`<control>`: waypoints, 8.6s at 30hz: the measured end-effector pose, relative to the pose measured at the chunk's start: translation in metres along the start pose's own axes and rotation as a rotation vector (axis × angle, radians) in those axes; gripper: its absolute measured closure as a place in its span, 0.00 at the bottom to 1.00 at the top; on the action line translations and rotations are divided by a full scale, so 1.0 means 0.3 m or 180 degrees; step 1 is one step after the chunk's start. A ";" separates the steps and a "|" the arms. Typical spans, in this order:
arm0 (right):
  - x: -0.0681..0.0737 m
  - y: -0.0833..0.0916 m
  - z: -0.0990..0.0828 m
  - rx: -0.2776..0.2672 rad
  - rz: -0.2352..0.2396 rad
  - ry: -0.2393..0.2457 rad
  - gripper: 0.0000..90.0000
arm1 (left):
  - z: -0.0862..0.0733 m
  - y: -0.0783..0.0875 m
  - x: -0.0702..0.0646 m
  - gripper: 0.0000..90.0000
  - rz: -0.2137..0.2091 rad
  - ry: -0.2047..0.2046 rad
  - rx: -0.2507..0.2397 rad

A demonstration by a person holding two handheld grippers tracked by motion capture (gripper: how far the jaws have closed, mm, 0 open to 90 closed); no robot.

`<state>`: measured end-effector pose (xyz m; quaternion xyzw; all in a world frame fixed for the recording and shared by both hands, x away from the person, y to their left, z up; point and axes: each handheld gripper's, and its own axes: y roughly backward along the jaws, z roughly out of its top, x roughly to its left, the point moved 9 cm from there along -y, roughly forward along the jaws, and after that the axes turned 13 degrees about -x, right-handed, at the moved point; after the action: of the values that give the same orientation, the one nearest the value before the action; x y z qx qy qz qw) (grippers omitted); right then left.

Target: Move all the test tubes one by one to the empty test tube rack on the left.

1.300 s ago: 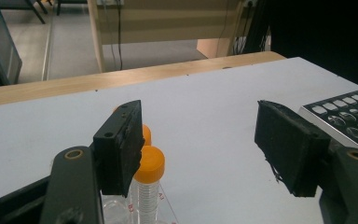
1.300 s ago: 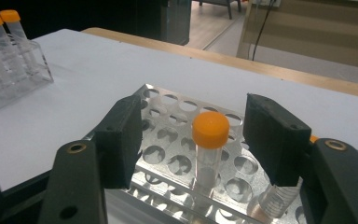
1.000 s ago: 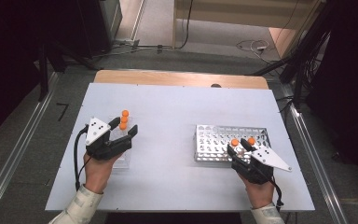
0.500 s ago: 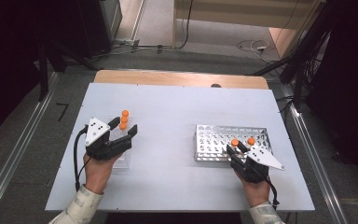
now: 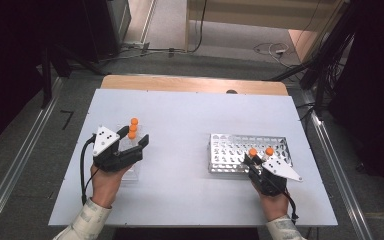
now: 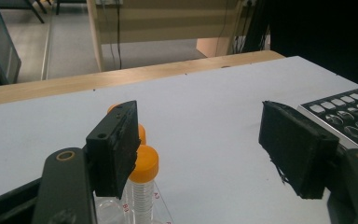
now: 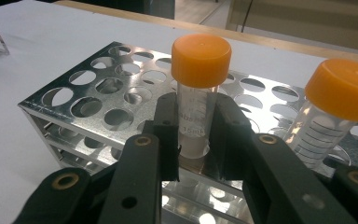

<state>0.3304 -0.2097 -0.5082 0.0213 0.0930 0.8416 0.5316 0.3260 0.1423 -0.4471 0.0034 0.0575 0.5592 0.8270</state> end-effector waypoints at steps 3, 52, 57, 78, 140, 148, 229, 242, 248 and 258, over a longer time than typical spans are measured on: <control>-0.001 0.002 0.005 -0.0009 -0.0008 -0.0016 0.80 | -0.002 -0.001 0.003 0.29 0.0012 -0.0005 0.0013; 0.332 -0.042 0.230 -0.0371 0.0823 -0.0051 0.80 | -0.010 -0.007 -0.053 0.29 -0.0119 -0.0027 0.0033; 0.376 -0.065 0.214 -0.0306 0.0921 -0.0010 0.80 | -0.009 -0.005 -0.060 0.29 -0.0152 -0.0012 0.0042; 0.518 -0.158 0.151 -0.0022 0.1227 0.0133 0.80 | -0.012 0.002 -0.187 0.29 -0.0542 -0.0038 0.0048; 0.620 -0.153 0.136 0.0165 0.1545 0.0055 0.28 | -0.041 0.014 -0.272 0.77 -0.0909 -0.0042 0.0054; 0.594 -0.135 0.151 0.0128 0.1531 0.0028 0.28 | -0.030 0.020 -0.250 0.77 -0.0868 -0.0005 0.0031; 0.516 -0.107 0.131 0.0143 0.1393 0.0016 0.30 | 0.075 0.088 0.080 0.77 -0.0038 0.0152 -0.0199; 0.519 -0.108 0.127 0.0149 0.1400 0.0025 0.30 | 0.054 0.075 0.077 0.77 0.0003 0.0038 -0.0180; 0.519 -0.107 0.127 0.0149 0.1397 0.0025 0.30 | 0.045 0.071 0.076 0.77 0.0011 0.0014 -0.0156; 0.522 -0.107 0.125 0.0152 0.1403 0.0037 0.30 | 0.008 0.055 0.072 0.77 0.0049 -0.0048 -0.0072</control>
<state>0.2959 -0.0505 -0.4871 0.0489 0.1091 0.9351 0.3336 0.3188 0.1685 -0.4456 -0.0013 0.0449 0.5661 0.8231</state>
